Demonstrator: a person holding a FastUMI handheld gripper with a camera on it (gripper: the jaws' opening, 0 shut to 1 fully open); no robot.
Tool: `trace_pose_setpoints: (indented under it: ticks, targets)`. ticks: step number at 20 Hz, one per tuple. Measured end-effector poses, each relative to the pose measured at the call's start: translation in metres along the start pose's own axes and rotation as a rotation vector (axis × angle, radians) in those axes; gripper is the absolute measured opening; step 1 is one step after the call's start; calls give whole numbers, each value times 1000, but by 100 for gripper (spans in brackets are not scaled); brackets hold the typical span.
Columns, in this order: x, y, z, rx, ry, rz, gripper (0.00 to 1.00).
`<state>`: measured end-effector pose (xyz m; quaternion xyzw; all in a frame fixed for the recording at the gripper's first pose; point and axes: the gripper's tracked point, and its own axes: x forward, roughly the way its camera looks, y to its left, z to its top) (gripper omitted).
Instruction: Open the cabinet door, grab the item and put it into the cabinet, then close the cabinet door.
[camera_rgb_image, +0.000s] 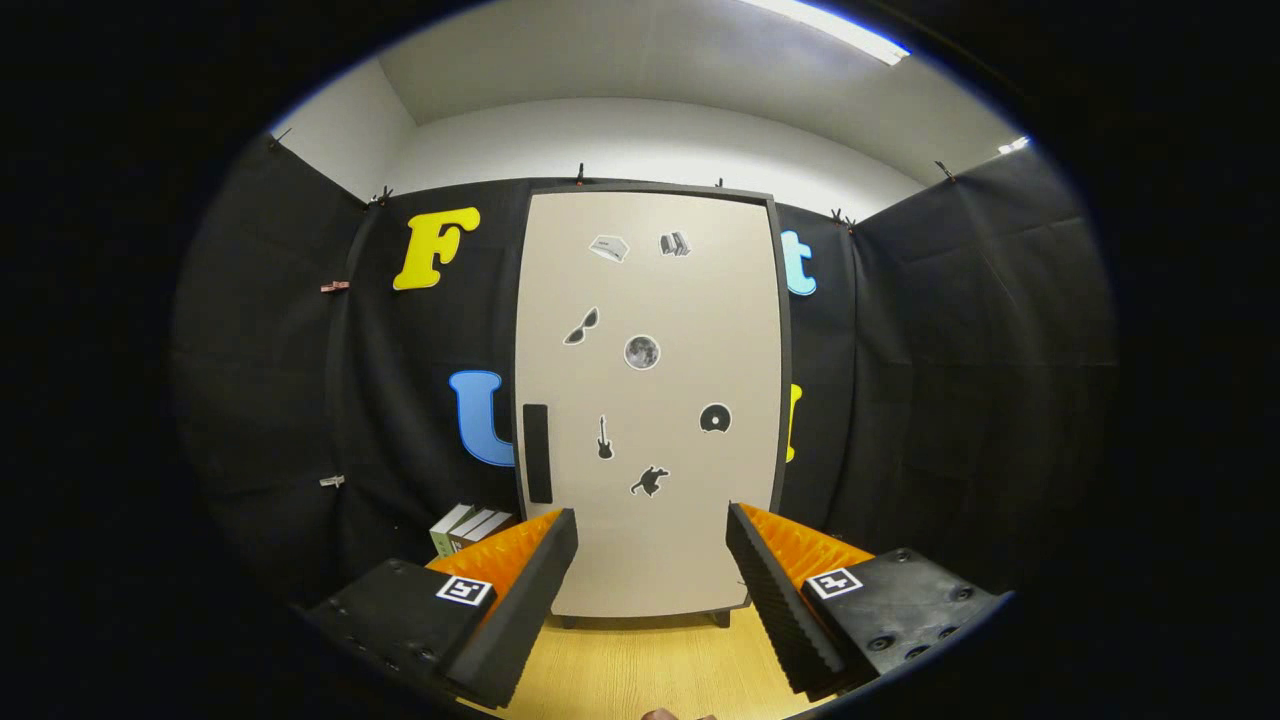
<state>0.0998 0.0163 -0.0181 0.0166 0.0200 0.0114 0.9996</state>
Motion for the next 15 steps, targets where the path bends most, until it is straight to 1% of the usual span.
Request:
trace_pose_setpoints:
  ticks: [15]
  targets:
    - [-1, 0, 4, -7, -17, -25, 98]
